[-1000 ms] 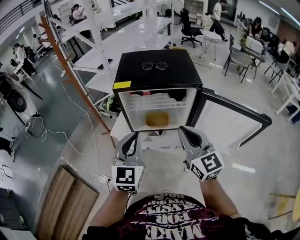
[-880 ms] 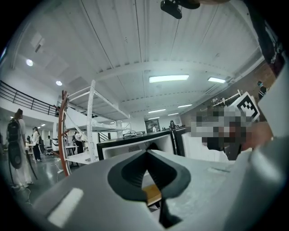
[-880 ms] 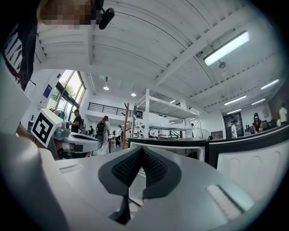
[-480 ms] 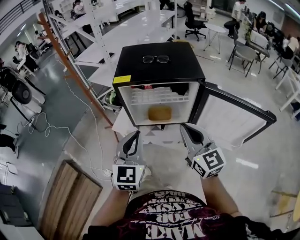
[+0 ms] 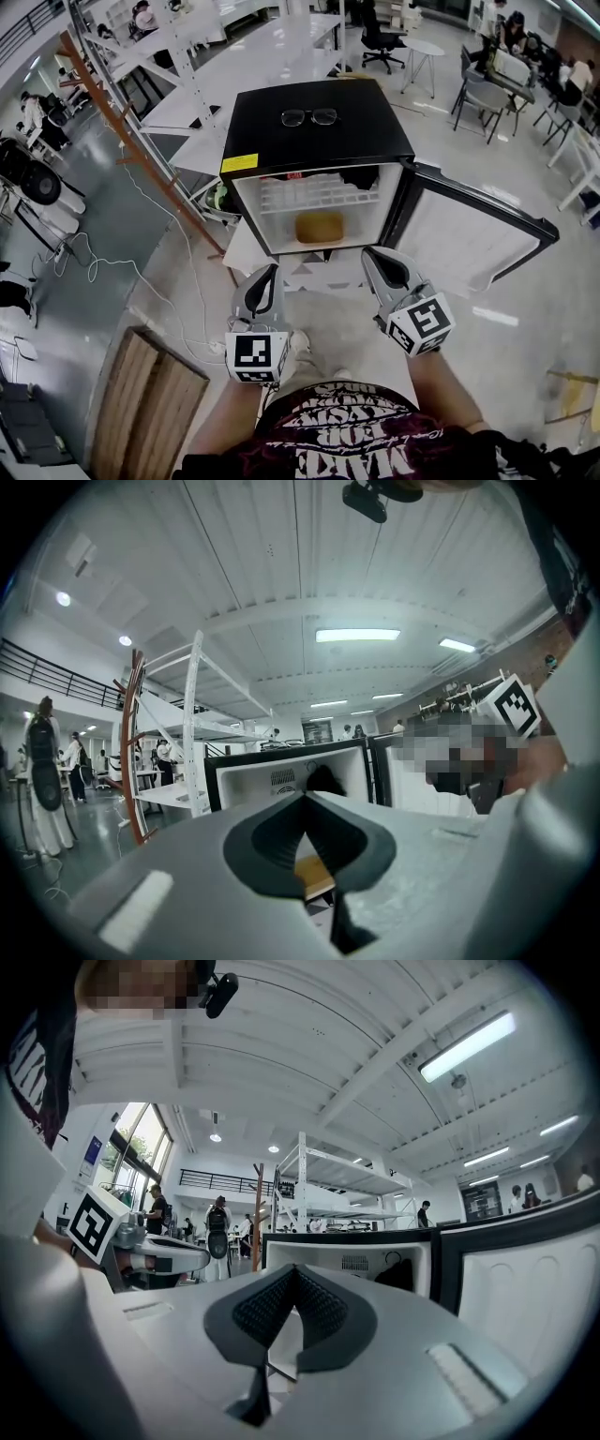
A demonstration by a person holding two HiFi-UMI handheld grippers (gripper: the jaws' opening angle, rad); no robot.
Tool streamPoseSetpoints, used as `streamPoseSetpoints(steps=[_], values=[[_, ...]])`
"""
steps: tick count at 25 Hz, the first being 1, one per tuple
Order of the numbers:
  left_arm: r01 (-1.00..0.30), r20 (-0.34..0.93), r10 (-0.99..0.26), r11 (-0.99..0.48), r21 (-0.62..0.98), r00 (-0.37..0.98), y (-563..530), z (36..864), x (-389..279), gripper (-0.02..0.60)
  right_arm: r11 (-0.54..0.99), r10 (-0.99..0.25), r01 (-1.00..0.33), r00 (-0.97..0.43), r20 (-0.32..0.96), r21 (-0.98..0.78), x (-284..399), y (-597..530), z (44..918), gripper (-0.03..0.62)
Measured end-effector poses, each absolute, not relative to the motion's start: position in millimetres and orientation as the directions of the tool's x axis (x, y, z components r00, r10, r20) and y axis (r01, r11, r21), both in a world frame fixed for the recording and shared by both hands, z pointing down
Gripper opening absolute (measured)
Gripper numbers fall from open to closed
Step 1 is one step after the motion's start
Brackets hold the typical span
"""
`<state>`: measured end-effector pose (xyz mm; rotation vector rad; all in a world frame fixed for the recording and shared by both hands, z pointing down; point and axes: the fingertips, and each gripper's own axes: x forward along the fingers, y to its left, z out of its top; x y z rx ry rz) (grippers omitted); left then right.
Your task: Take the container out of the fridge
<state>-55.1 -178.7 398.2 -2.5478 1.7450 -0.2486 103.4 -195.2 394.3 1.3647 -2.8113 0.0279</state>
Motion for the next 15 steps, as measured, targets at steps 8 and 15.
streamPoseSetpoints(steps=[8, 15], values=[[-0.916, 0.107, -0.922, -0.384, -0.119, 0.373, -204.9, 397.0, -60.8, 0.000, 0.612, -0.790, -0.791, -0.612, 0.038, -0.002, 93.1, -218.3, 393.9, 0.025], [-0.912, 0.101, -0.919, -0.392, -0.124, 0.381, -229.5, 395.9, -73.3, 0.000, 0.608, -0.792, -0.794, -0.607, 0.055, -0.004, 80.6, -244.7, 397.6, 0.025]])
